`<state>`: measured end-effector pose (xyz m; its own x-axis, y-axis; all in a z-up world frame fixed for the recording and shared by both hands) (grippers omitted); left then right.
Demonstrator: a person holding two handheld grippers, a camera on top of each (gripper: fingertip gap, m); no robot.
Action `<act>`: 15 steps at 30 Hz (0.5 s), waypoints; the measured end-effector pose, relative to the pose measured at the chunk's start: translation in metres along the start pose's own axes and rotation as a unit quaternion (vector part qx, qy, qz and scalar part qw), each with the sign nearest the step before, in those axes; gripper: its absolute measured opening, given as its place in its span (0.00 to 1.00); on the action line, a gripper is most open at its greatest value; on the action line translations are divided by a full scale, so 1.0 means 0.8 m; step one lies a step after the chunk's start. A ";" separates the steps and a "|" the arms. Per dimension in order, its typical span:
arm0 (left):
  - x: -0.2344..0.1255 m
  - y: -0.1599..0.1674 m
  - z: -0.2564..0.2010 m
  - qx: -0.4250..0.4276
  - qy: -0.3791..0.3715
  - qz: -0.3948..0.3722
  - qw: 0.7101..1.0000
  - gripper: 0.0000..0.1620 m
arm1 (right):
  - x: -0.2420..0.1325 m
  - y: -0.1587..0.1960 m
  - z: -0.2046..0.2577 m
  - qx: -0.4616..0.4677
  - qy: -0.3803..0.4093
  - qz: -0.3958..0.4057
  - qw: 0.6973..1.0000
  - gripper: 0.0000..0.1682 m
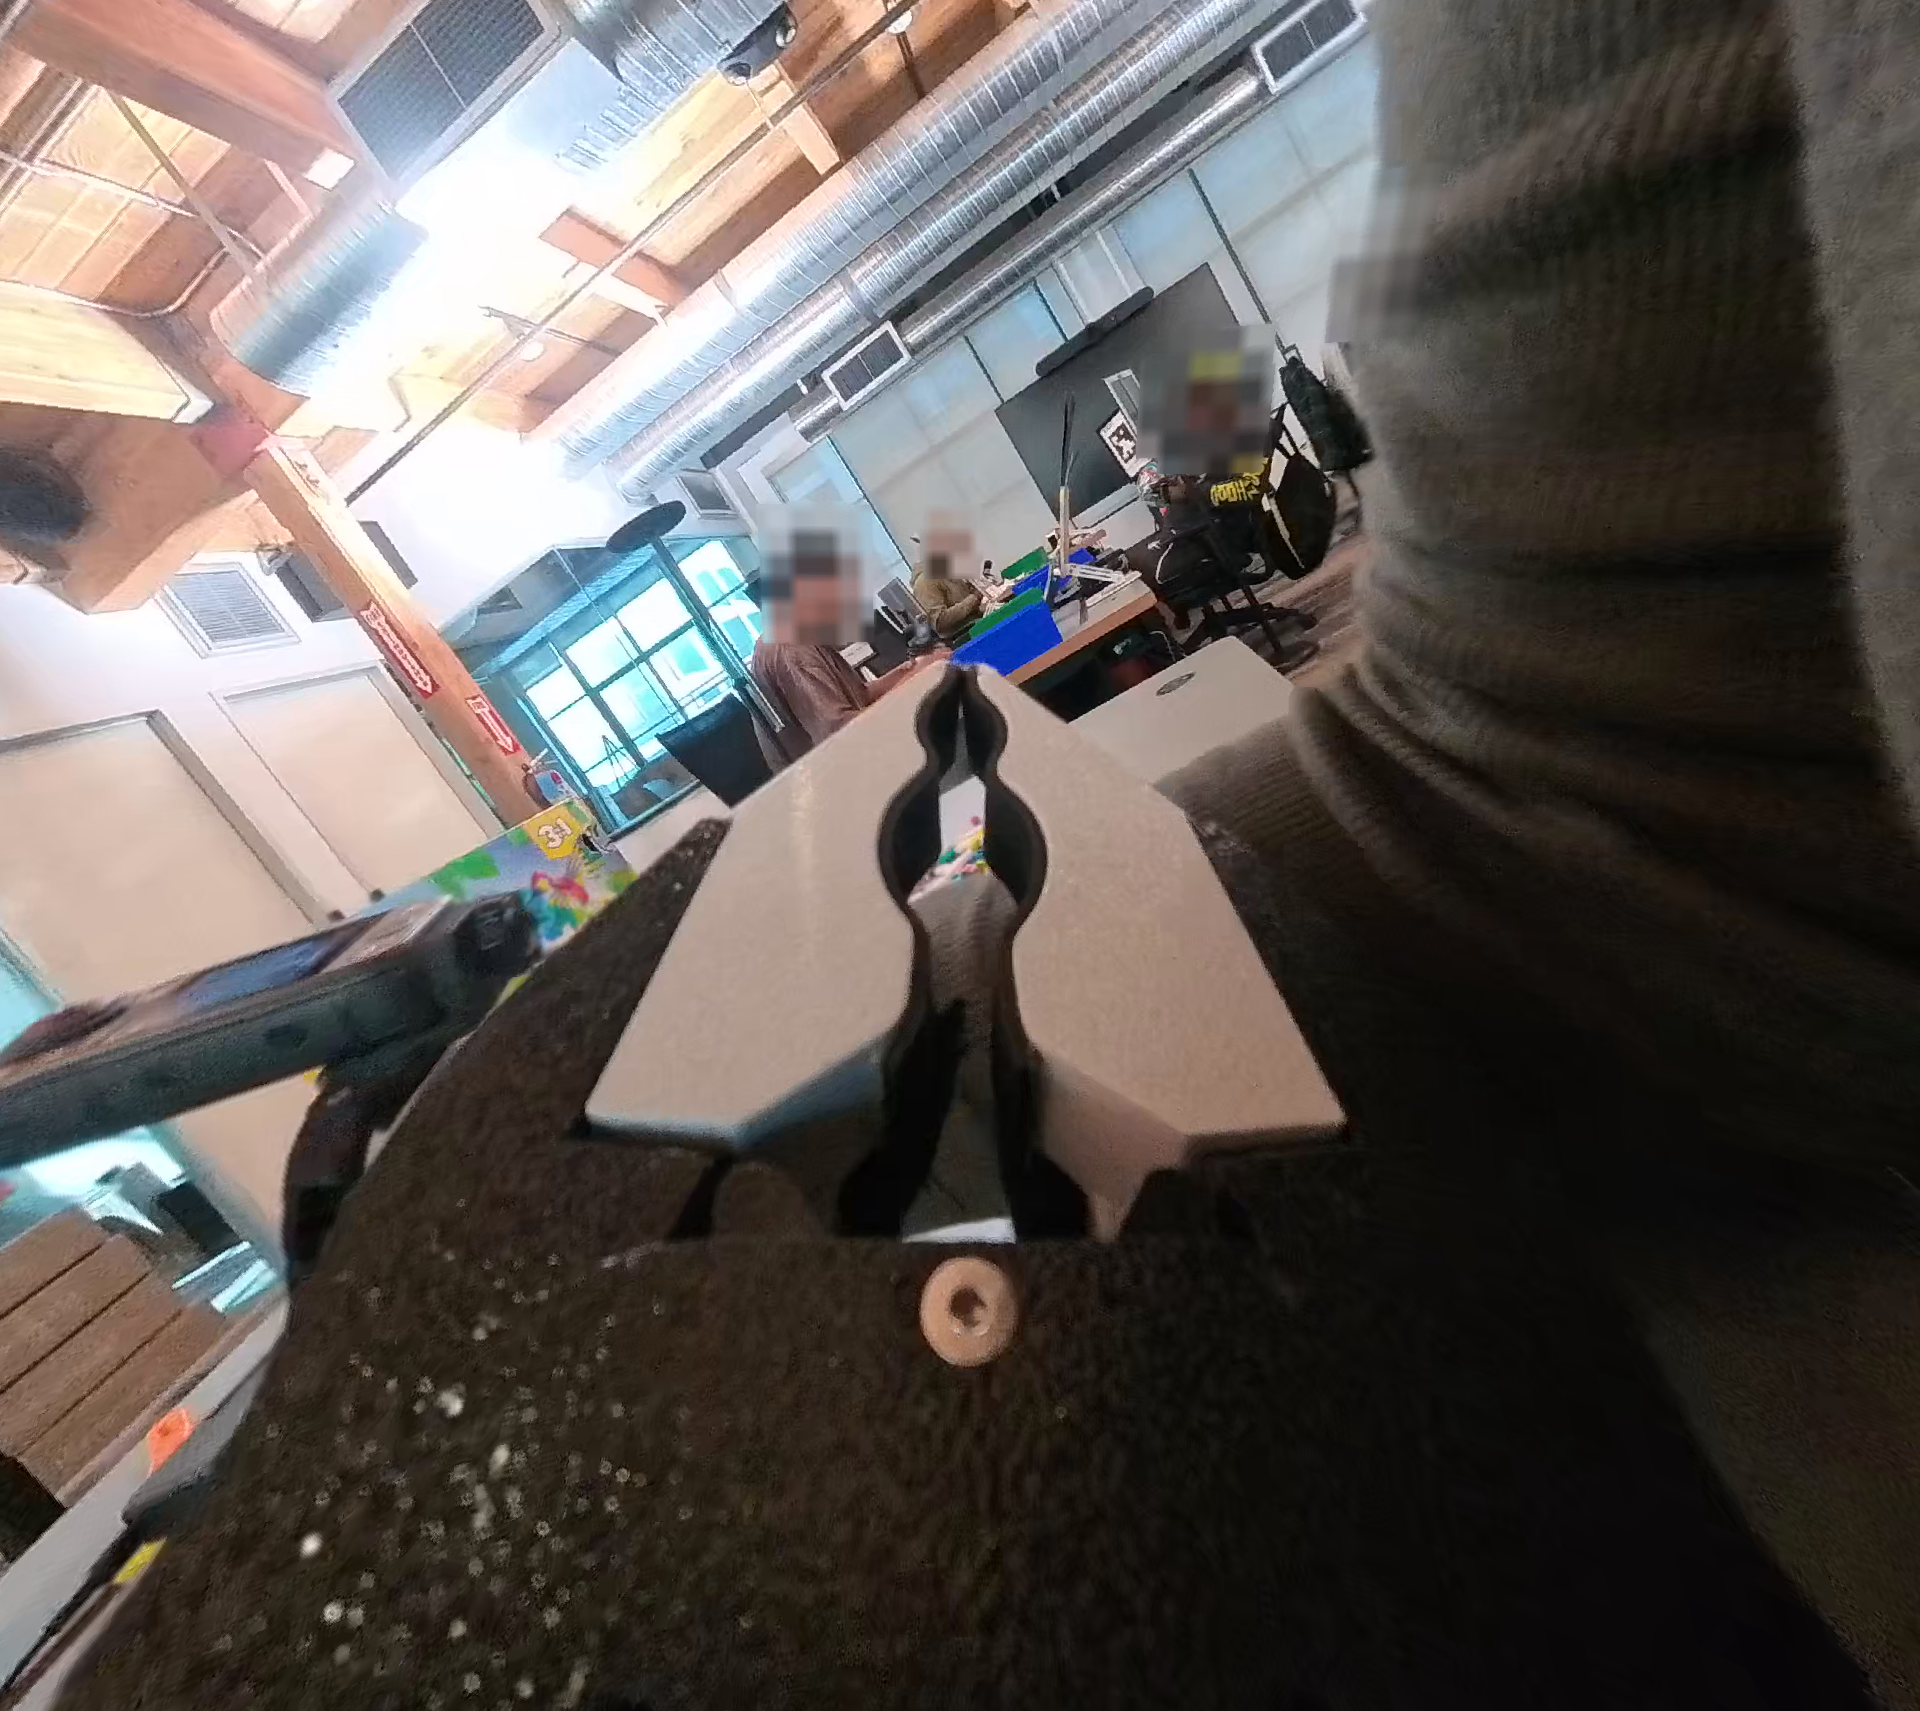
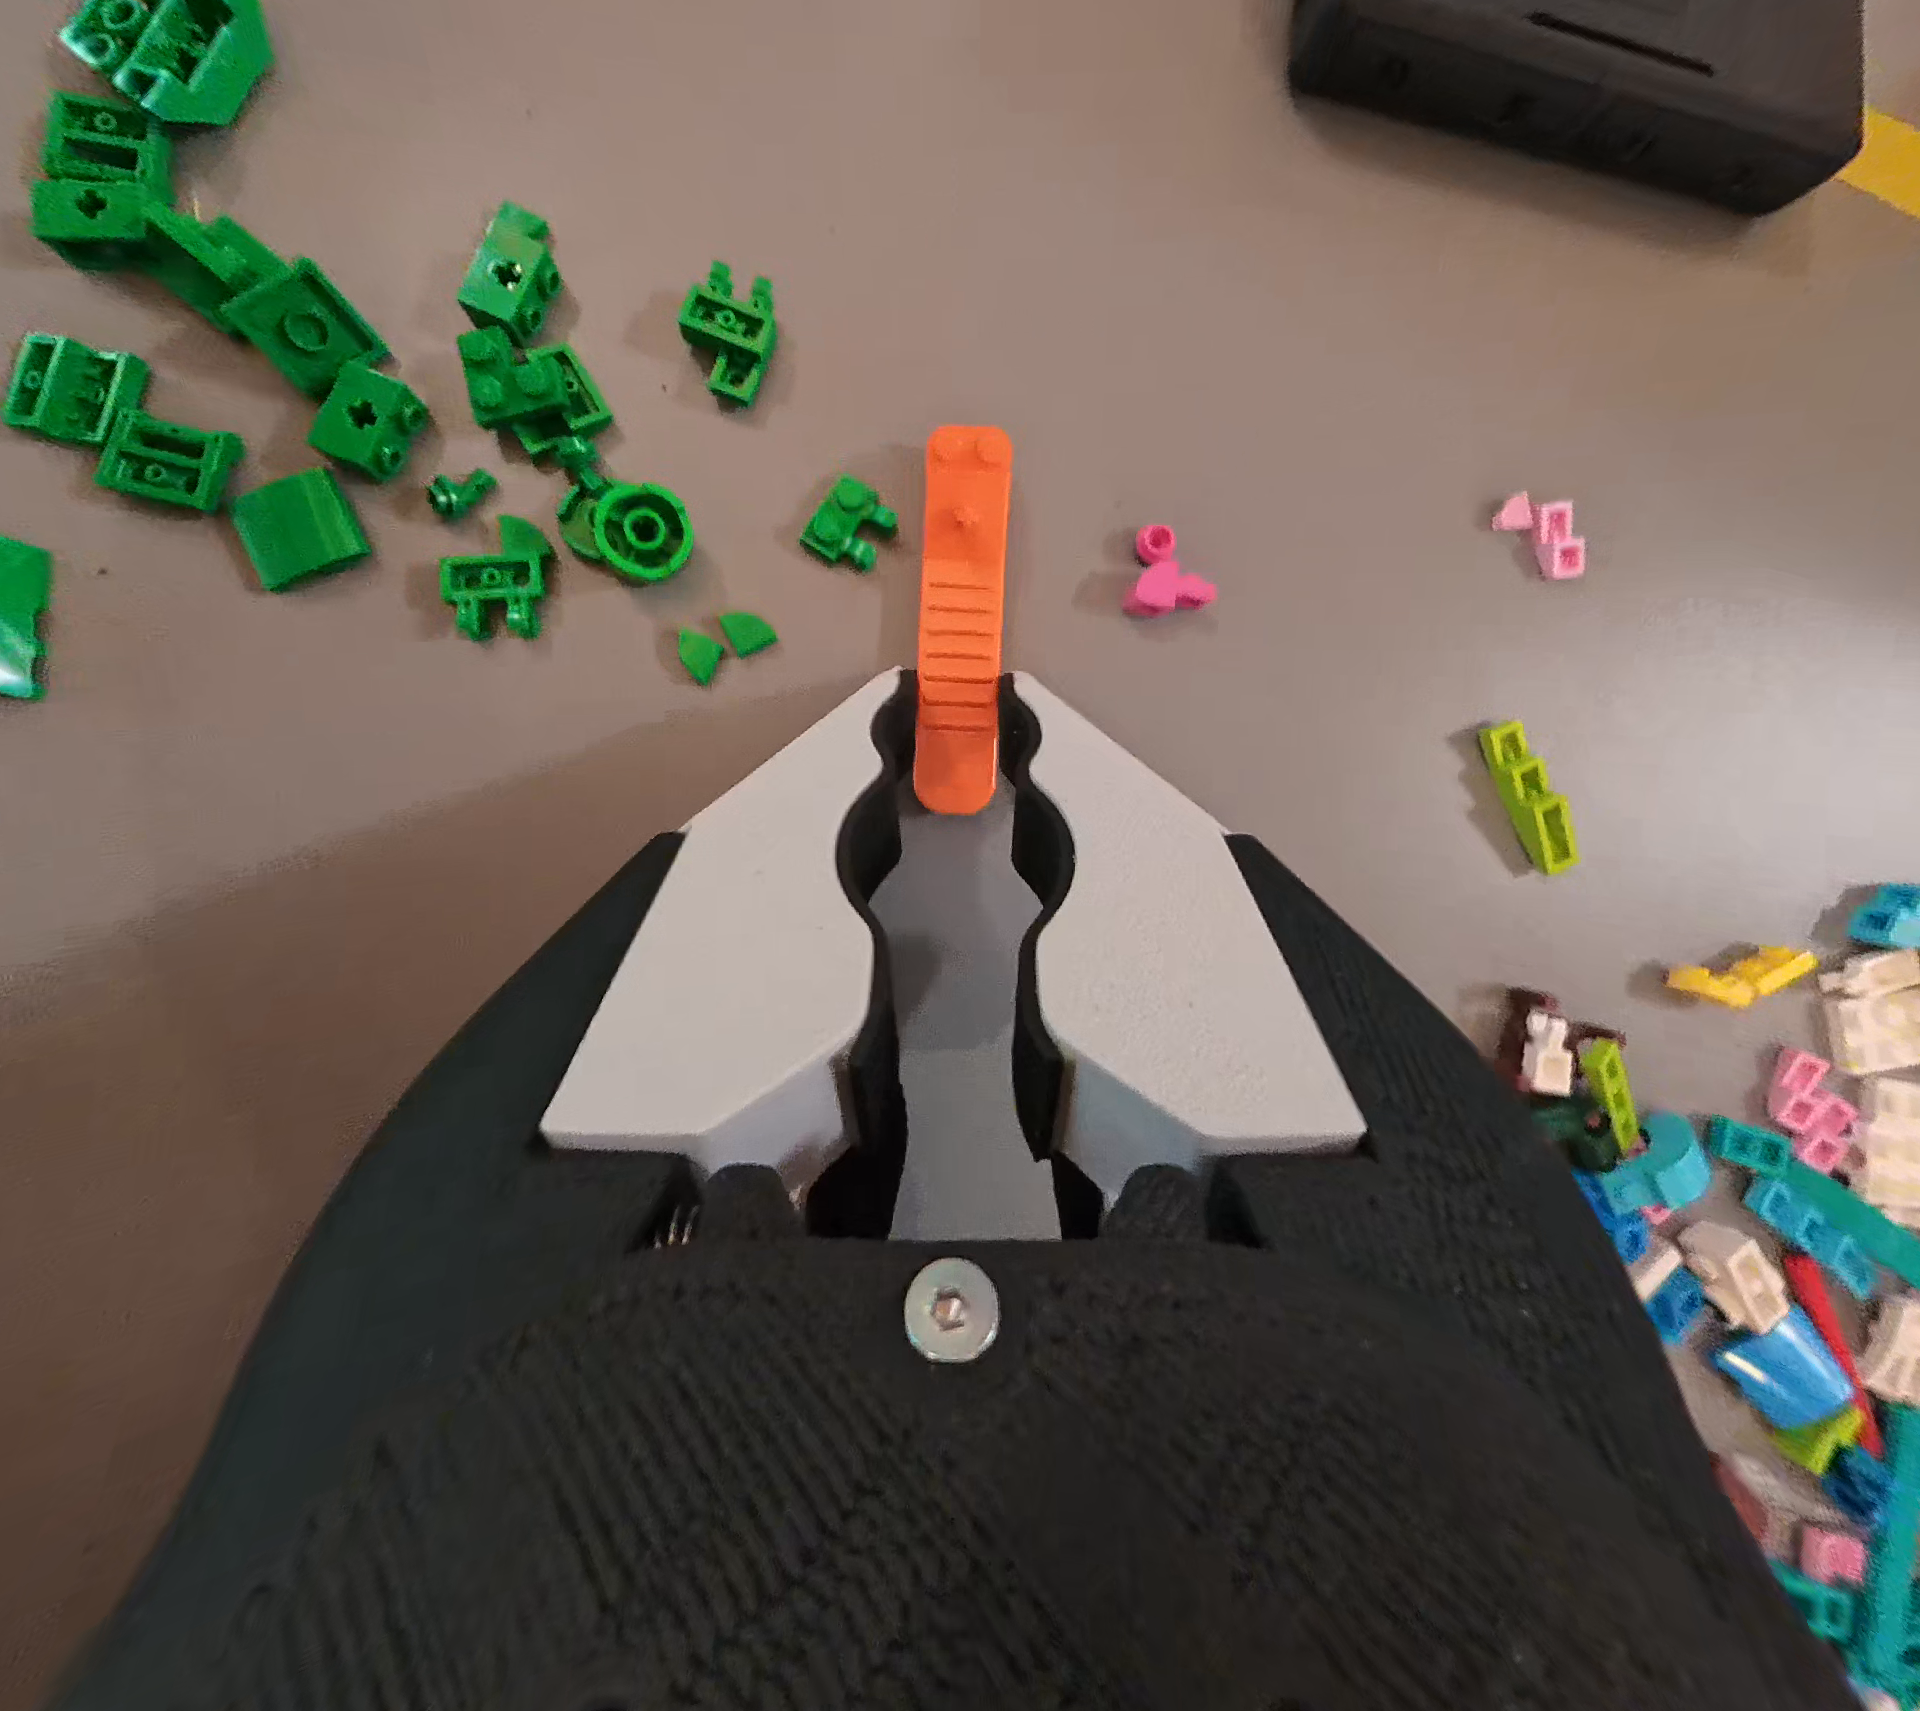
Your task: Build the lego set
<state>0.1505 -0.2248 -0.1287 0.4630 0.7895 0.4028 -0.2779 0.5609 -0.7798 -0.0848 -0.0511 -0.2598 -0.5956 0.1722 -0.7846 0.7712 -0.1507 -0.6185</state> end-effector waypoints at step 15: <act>-0.003 -0.007 0.014 0.009 -0.033 -0.014 0.999 0.00 | 0.025 -0.037 0.050 -0.075 -0.028 0.034 0.996 0.08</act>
<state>0.1415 -0.2270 -0.1200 0.4144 0.7882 0.4550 -0.2809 0.5863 -0.7598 -0.1287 -0.0824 -0.2593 -0.5494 0.1122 -0.8280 0.8323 -0.0130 -0.5541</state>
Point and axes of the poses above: each gripper's, where its closed fingertips meet, x out along the fingers, y out of its underside, z = x × y across the jaws, the point moved 1 cm from there along -x, back along the fingers, and after that the axes turned 8 degrees about -y, right-handed, at the moved point
